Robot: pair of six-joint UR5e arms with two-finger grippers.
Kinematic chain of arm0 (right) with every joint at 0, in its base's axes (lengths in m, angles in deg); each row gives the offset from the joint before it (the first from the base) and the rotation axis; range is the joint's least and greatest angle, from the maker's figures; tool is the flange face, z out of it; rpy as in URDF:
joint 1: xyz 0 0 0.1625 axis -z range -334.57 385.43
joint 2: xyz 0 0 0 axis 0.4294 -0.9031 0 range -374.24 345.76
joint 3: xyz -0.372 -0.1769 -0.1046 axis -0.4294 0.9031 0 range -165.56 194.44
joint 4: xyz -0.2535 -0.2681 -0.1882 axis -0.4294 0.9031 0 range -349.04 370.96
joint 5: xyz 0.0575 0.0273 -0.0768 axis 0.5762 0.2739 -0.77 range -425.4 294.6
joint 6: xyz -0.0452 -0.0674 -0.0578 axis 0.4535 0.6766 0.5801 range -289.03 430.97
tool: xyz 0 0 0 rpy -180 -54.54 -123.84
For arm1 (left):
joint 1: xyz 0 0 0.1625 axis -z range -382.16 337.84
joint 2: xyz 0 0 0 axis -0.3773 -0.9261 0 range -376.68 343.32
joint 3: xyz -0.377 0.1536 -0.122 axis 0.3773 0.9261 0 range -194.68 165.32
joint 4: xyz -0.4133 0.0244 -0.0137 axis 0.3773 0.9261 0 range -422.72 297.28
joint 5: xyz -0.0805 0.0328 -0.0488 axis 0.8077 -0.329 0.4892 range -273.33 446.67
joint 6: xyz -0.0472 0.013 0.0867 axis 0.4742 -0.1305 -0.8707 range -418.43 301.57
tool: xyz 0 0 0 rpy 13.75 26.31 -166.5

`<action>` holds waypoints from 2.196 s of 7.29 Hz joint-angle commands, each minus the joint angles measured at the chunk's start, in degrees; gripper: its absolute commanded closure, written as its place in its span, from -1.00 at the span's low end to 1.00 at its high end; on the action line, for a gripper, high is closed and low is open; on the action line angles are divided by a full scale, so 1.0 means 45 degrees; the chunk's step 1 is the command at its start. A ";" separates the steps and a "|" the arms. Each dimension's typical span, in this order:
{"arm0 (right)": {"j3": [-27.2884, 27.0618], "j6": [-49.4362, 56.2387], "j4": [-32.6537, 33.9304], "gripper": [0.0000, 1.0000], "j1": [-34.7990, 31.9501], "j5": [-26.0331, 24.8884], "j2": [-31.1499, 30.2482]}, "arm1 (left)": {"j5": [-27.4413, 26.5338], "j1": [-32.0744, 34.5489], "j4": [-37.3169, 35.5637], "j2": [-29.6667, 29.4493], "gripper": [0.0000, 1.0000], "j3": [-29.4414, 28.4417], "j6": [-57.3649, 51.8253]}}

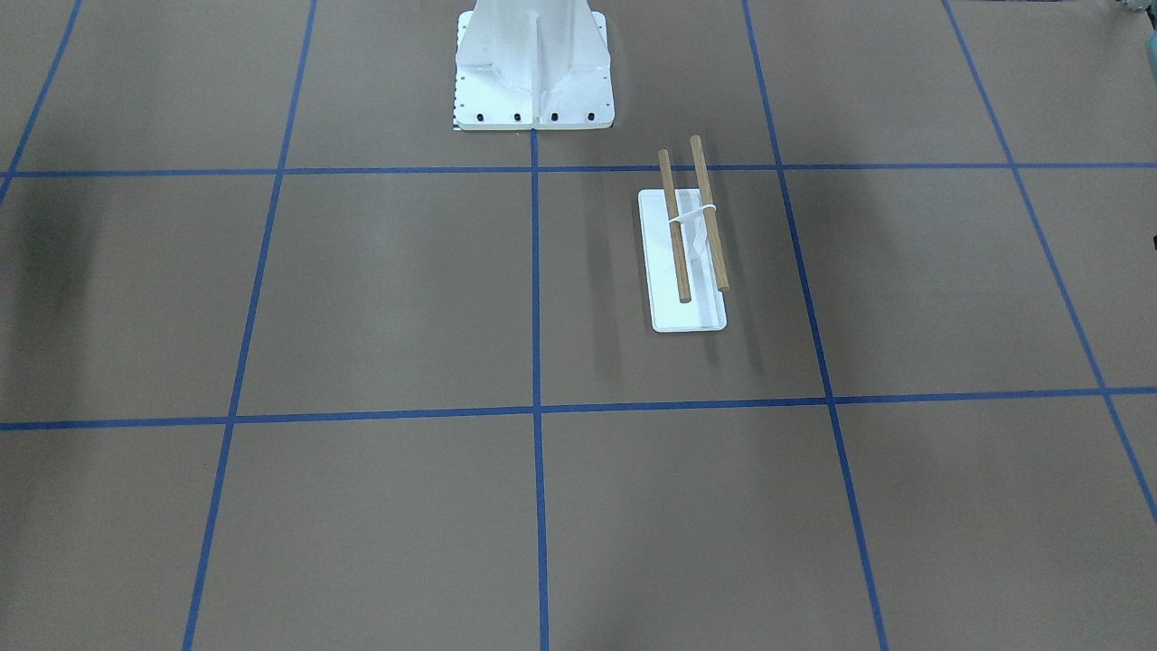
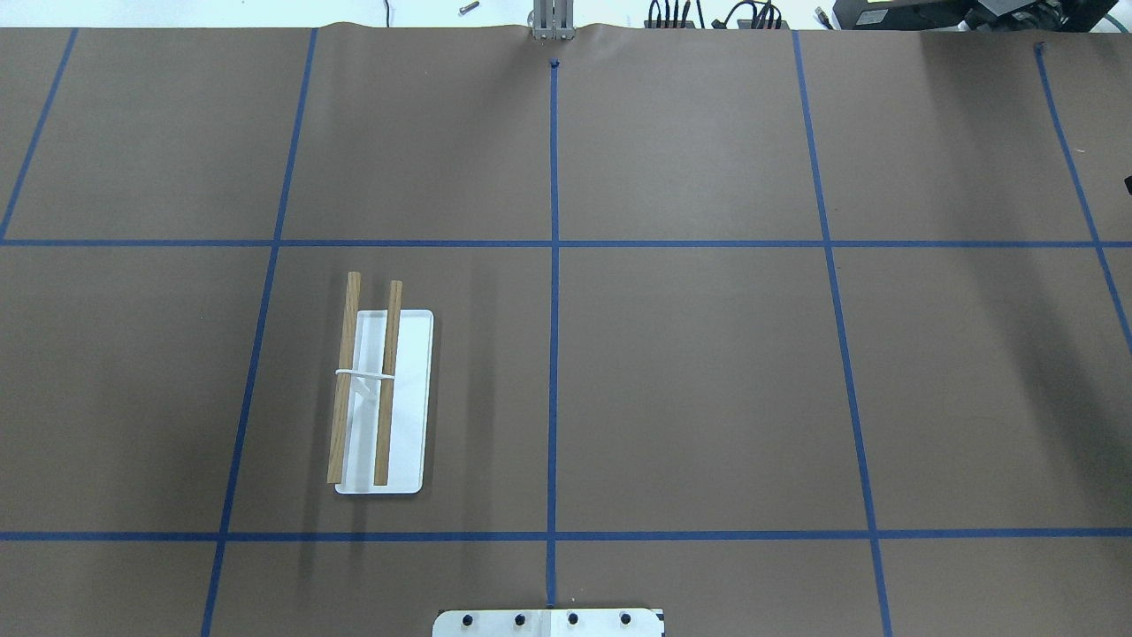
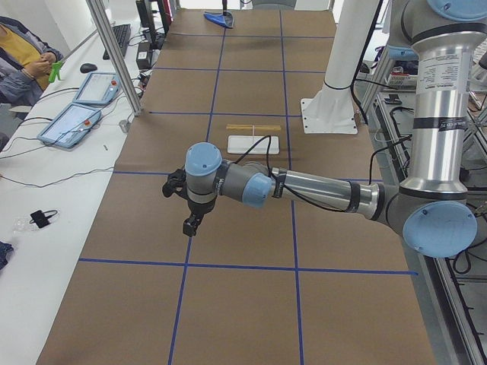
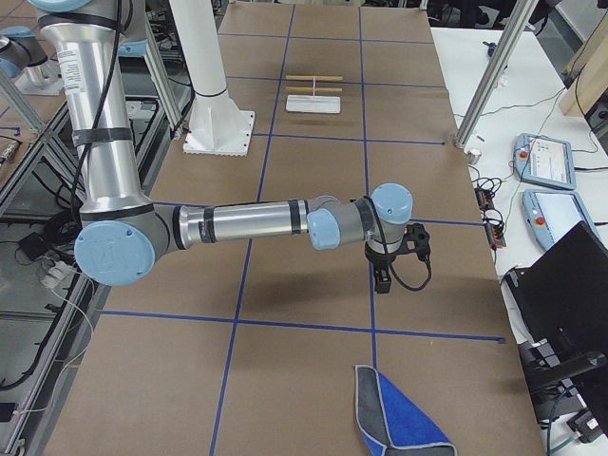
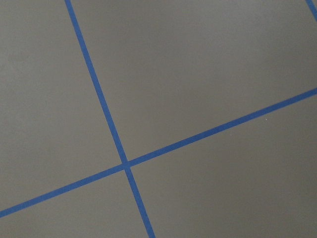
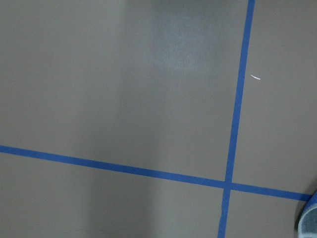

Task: Hang towel on rack

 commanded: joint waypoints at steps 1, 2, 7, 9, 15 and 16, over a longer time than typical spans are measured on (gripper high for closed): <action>-0.0040 0.0005 0.0058 -1.00 -0.0025 0.0013 -0.0249 | -0.0077 0.0019 0.1382 0.0420 -0.97 -0.0074 0.0017; -0.0001 -0.0053 -0.0099 -1.00 -0.0006 0.0012 -0.0233 | 0.0019 -0.0019 0.1589 0.0405 -0.97 -0.0558 -0.0021; -0.0001 -0.0171 -0.2288 -1.00 0.0072 0.0012 -0.1189 | 0.0059 -0.0039 0.1591 0.0385 -0.97 -0.0915 0.0154; 0.0194 -0.0152 -0.2288 -1.00 0.0248 -0.0105 -0.1189 | 0.0059 -0.0058 0.1610 0.0248 -0.97 -0.0817 0.1616; 0.5186 -0.0659 -0.3240 -0.95 0.0288 -0.1334 0.0313 | 0.0001 -0.0058 0.1630 0.0248 -0.97 -0.0915 0.1619; 0.5813 -0.0698 -0.3980 -0.89 0.0288 -0.2032 0.0314 | -0.0019 -0.0058 0.1630 0.0229 -0.97 -0.0896 0.1619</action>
